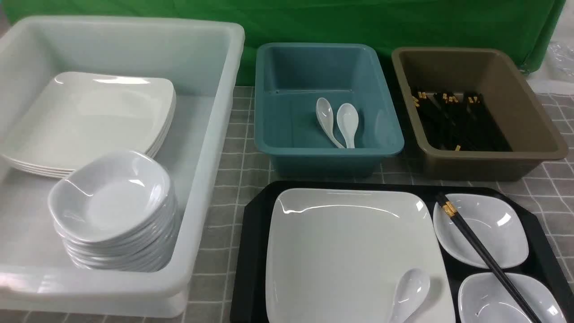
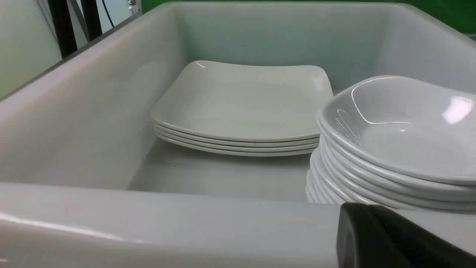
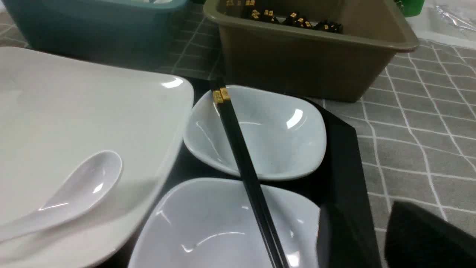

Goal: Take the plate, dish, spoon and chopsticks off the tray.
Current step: Use the right arm to grab a pair of chopsticks from the plate

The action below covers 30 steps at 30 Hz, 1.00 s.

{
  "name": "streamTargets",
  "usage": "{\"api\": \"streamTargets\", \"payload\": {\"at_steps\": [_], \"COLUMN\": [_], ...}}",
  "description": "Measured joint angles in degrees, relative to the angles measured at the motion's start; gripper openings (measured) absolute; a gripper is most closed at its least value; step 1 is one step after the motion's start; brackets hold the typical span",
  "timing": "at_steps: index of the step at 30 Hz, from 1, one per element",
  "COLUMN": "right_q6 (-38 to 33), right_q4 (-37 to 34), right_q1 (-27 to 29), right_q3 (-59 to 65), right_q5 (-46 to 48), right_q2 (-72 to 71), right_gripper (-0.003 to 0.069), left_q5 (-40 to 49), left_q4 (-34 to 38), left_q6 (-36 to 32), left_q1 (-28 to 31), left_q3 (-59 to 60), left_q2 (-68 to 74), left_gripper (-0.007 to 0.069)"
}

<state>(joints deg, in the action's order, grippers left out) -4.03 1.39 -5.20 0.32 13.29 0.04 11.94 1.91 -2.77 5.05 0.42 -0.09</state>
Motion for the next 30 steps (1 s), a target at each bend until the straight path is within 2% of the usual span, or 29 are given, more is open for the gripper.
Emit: {"api": "streamTargets", "payload": {"at_steps": [26,28,30], "right_q6": [0.0,0.0,0.0], "right_q4": [0.0,0.0,0.0], "right_q1": [0.0,0.0,0.0], "right_q3": [0.0,0.0,0.0], "right_q5": [0.0,0.0,0.0], "right_q2": [0.0,0.0,0.0], "right_gripper": [0.0238,0.0238,0.0238], "left_q5": [-0.8,-2.31,-8.34], "left_q4": [0.08,1.42,10.75], "left_q6": [0.09,1.03,7.08], "left_q1": [0.0,0.0,0.0], "left_q3": [0.0,0.0,0.0], "left_q2": [0.0,0.0,0.0], "left_gripper": [0.0008,0.0008,0.0008]}}
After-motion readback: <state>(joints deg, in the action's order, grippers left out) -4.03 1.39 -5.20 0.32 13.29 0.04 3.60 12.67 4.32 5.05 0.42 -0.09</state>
